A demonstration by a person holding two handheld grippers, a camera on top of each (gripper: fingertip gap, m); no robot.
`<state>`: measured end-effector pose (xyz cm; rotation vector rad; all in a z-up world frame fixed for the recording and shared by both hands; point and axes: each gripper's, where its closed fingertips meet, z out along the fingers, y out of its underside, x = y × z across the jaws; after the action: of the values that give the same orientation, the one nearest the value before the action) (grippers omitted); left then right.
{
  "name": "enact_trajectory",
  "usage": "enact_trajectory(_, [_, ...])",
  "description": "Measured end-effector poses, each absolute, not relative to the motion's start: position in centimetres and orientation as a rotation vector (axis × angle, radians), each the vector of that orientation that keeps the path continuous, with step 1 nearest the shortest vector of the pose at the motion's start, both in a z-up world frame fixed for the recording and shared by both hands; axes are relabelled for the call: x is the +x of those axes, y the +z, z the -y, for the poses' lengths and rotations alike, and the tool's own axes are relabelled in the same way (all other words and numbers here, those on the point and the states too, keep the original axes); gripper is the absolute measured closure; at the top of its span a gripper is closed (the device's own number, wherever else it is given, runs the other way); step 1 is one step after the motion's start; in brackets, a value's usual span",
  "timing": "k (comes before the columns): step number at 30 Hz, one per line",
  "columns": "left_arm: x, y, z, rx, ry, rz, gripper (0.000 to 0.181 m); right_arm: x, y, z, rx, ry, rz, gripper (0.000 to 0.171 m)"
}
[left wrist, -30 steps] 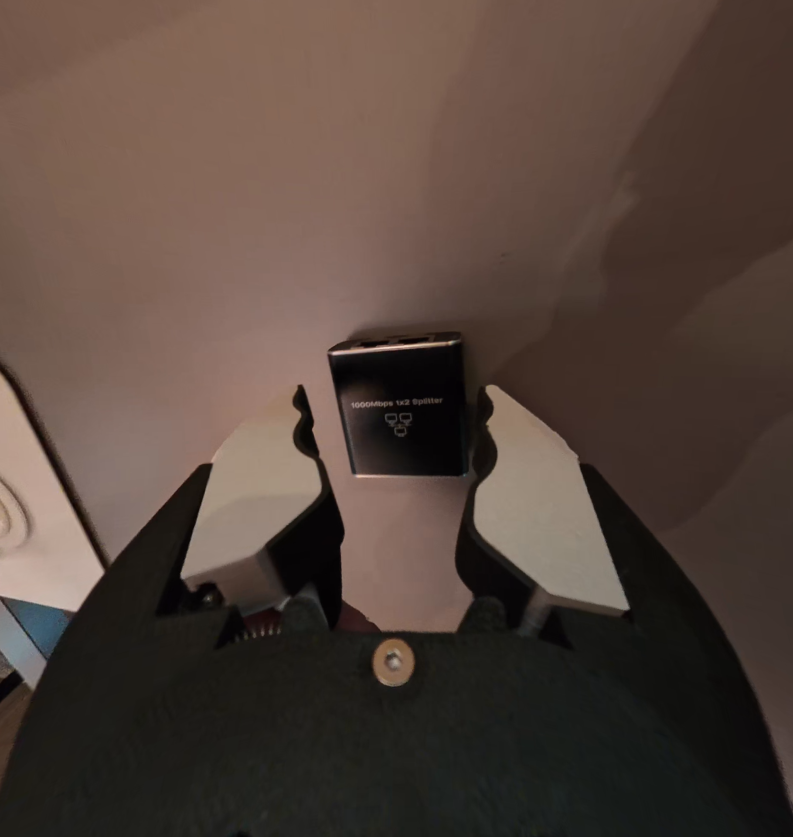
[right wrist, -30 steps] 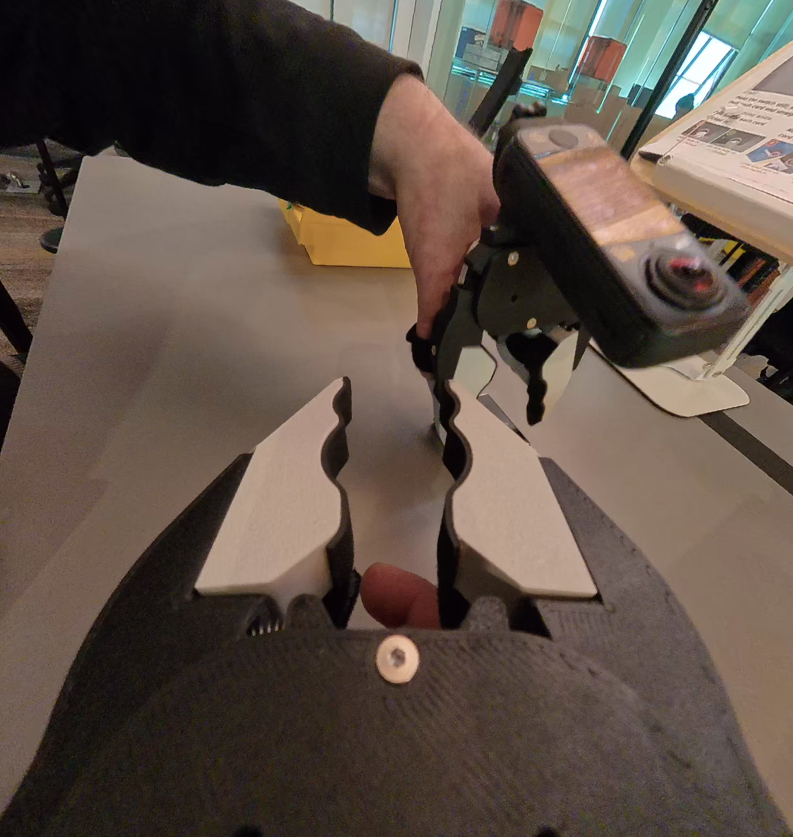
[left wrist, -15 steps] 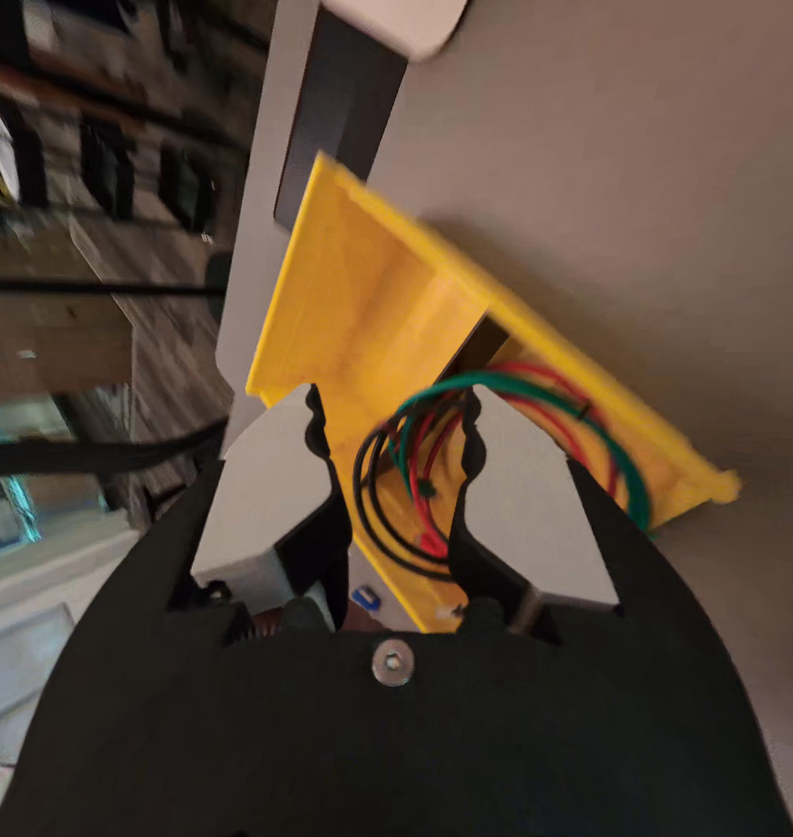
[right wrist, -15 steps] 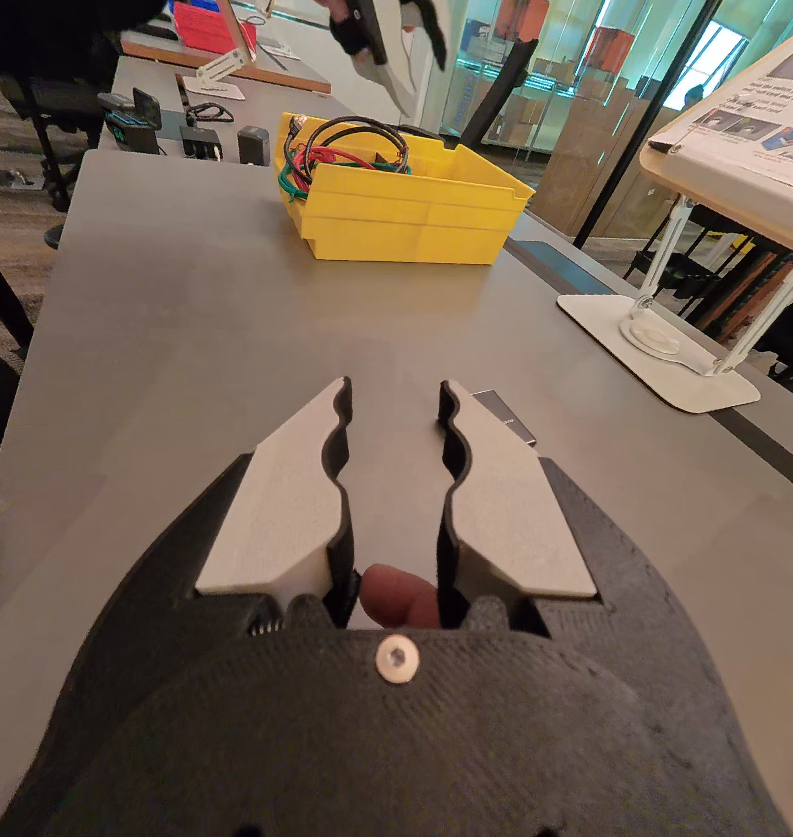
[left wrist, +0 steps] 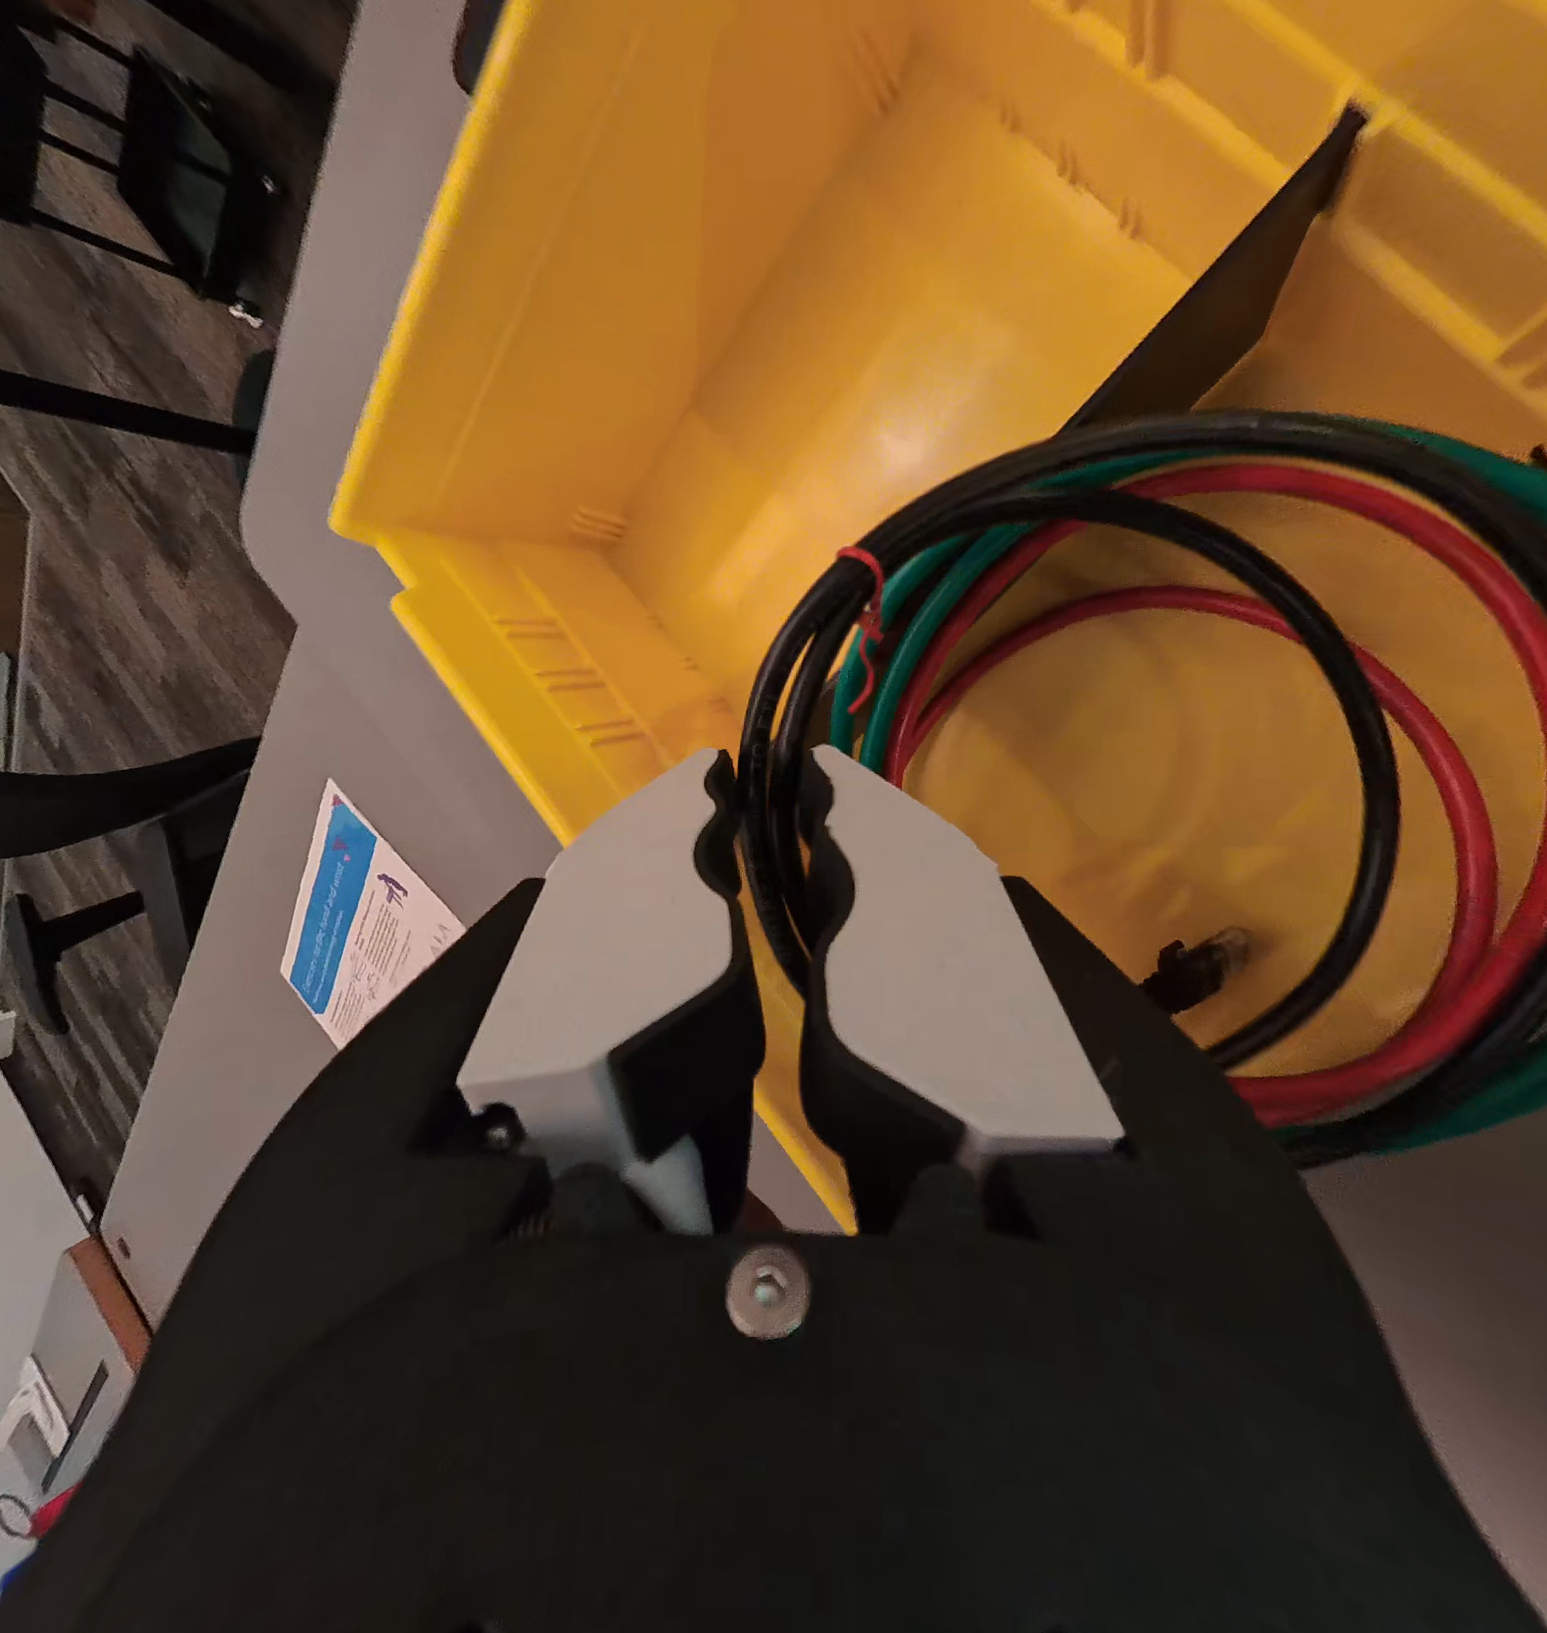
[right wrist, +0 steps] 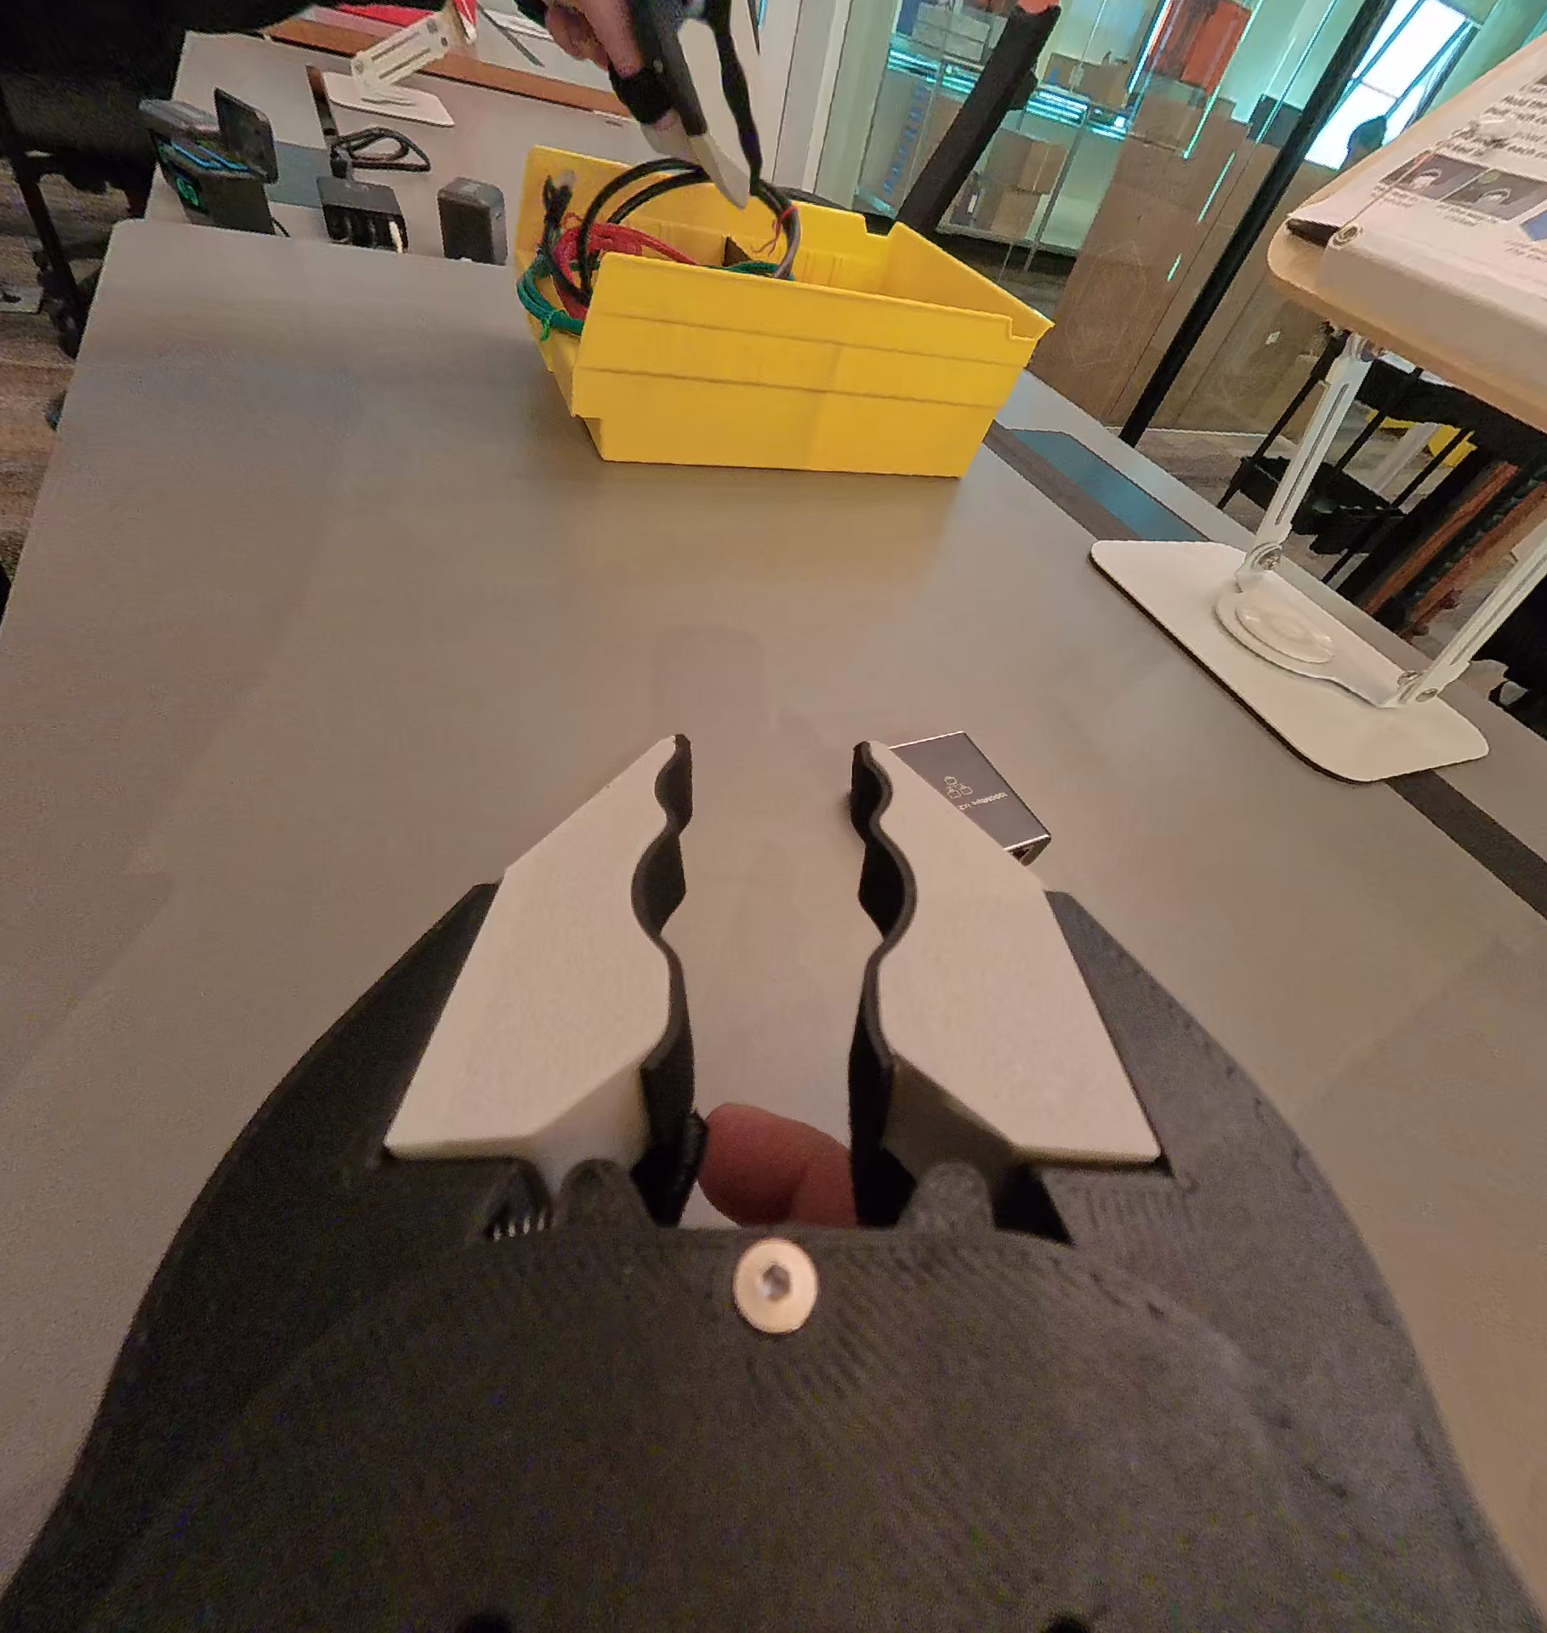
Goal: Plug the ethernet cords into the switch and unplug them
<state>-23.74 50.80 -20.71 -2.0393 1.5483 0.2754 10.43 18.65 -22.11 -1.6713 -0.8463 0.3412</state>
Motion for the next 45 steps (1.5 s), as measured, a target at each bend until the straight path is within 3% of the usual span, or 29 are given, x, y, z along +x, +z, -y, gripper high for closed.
enact_trajectory(17, [-24.1, -11.3, -49.1, -1.896, 0.018, -1.127, 0.173, 10.2, -21.5, -18.3, -1.650, 0.344, 0.857, 0.139])
enact_trajectory(22, [-24.8, -10.7, -49.4, -1.881, -0.095, -0.957, 0.173, 9.9, -21.4, -18.2, -1.643, 0.357, 0.850, 0.139])
enact_trajectory(28, [-24.3, -7.5, -48.7, -1.729, 0.039, -0.973, 0.174, 5.6, -21.7, -18.2, -1.611, 0.396, 0.970, 0.137])
enact_trajectory(33, [-24.1, -1.0, -47.8, -1.502, 0.237, -0.958, 0.174, 3.8, -22.5, -17.8, -1.601, 0.391, 1.038, 0.137])
enact_trajectory(38, [-24.8, -6.9, -48.9, -1.539, 0.566, -1.227, 0.176, 4.4, -21.9, -17.9, -1.592, 0.388, 1.006, 0.138])
enact_trajectory(45, [-23.6, -6.3, -48.4, -1.382, 0.862, -1.506, 0.177, 4.4, -22.1, -17.5, -1.586, 0.381, 1.032, 0.138])
